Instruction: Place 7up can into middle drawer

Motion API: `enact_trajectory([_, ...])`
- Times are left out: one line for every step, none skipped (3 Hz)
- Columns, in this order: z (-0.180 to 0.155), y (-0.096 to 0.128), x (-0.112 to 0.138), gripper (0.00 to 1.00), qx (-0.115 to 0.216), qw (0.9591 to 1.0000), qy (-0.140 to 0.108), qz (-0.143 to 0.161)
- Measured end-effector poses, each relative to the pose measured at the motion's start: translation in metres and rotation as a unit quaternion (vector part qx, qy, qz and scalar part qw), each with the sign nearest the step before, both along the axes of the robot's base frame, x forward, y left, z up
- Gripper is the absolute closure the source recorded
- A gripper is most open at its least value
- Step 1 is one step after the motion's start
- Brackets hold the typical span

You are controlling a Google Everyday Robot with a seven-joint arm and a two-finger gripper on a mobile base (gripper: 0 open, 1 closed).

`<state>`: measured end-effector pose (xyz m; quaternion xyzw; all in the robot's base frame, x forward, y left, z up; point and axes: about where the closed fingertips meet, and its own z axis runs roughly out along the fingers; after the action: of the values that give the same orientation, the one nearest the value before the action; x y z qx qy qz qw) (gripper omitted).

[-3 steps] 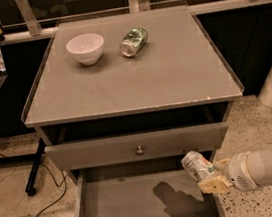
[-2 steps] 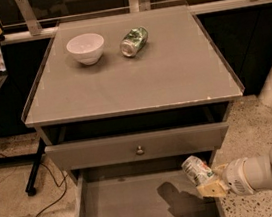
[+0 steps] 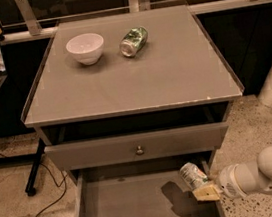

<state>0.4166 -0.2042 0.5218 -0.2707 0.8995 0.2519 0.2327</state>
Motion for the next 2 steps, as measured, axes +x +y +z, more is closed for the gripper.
enact_trajectory([-0.022,0.008,0.002,1.0,0.003,0.9998,0.021,0.003])
enact_trajectory([-0.037,0.018,0.005,1.0,0.003,0.9993,0.036,0.007])
